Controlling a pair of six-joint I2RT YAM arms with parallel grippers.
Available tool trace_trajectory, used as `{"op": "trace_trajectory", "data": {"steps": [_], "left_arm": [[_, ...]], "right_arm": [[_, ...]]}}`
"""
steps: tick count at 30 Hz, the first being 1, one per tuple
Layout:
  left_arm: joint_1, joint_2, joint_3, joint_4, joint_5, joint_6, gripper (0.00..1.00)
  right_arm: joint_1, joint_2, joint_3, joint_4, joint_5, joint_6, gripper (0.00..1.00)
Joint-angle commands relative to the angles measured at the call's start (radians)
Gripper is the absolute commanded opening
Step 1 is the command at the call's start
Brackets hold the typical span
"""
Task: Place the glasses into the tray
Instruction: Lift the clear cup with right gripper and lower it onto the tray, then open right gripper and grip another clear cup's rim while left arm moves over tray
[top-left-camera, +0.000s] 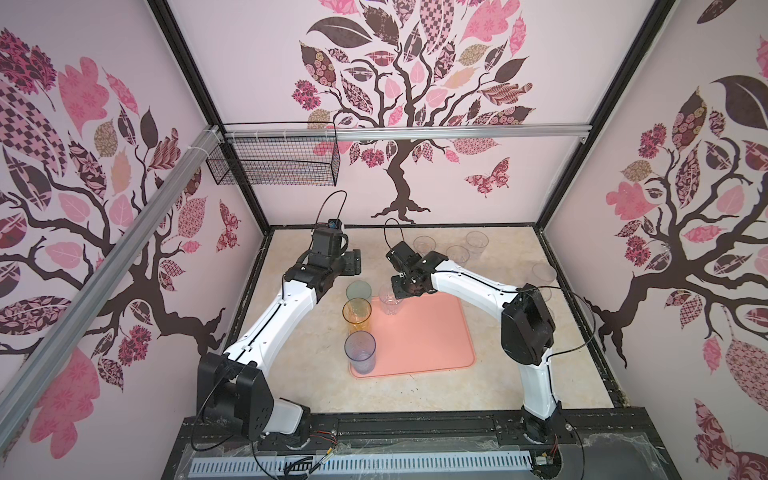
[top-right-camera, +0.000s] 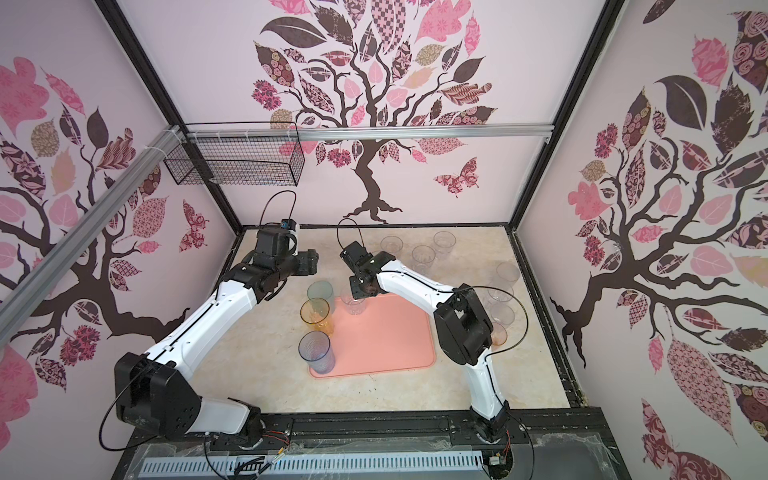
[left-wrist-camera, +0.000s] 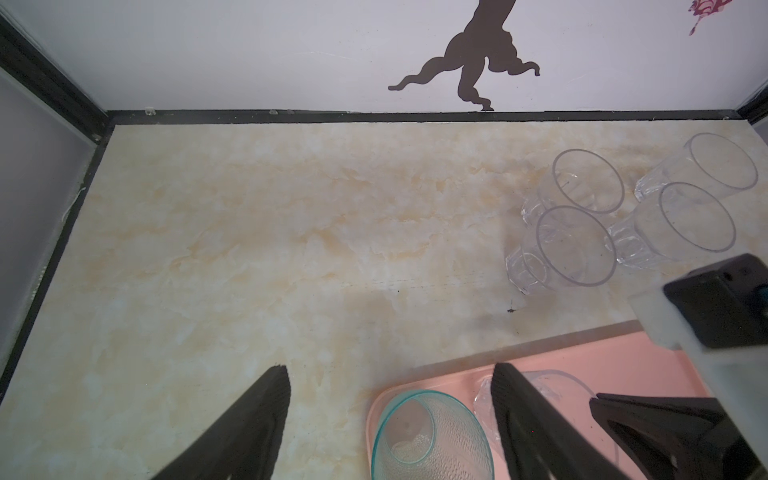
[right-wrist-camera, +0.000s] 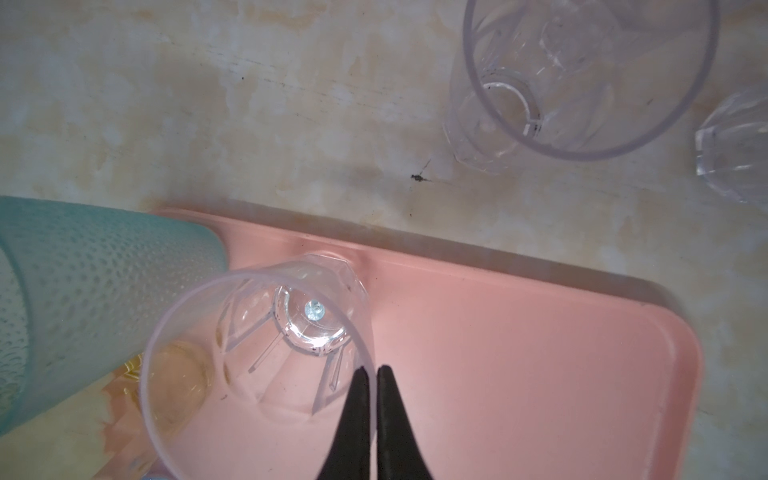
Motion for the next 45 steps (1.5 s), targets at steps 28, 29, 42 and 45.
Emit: {"op": "trace_trajectory", "data": {"steps": [28,29,42,45], "left_arm": [[-0.055,0.04,0.015,0.028,0.118,-0.042,0.8],[-0.072,0.045,0.021,0.027,0.109,-0.036,0.8],[-0.299,0.183,0.077,0.121,0.034,-0.105,0.8],[-0.355,0.242,0.116,0.118,0.025,-0.101,0.8]], "right_arm": [[-0.079,-0.137,-0.016,0.048,-0.1,0.024,0.41],[-0.098,-0.155,-0.034,0.056,-0.106,0.025,0.41],[-0.507,-0.307,-0.328,0.309,-0.121,0.206,0.44],[-0.561,-0.269,-0.326,0.336,-0.099,0.237,0.47]]}}
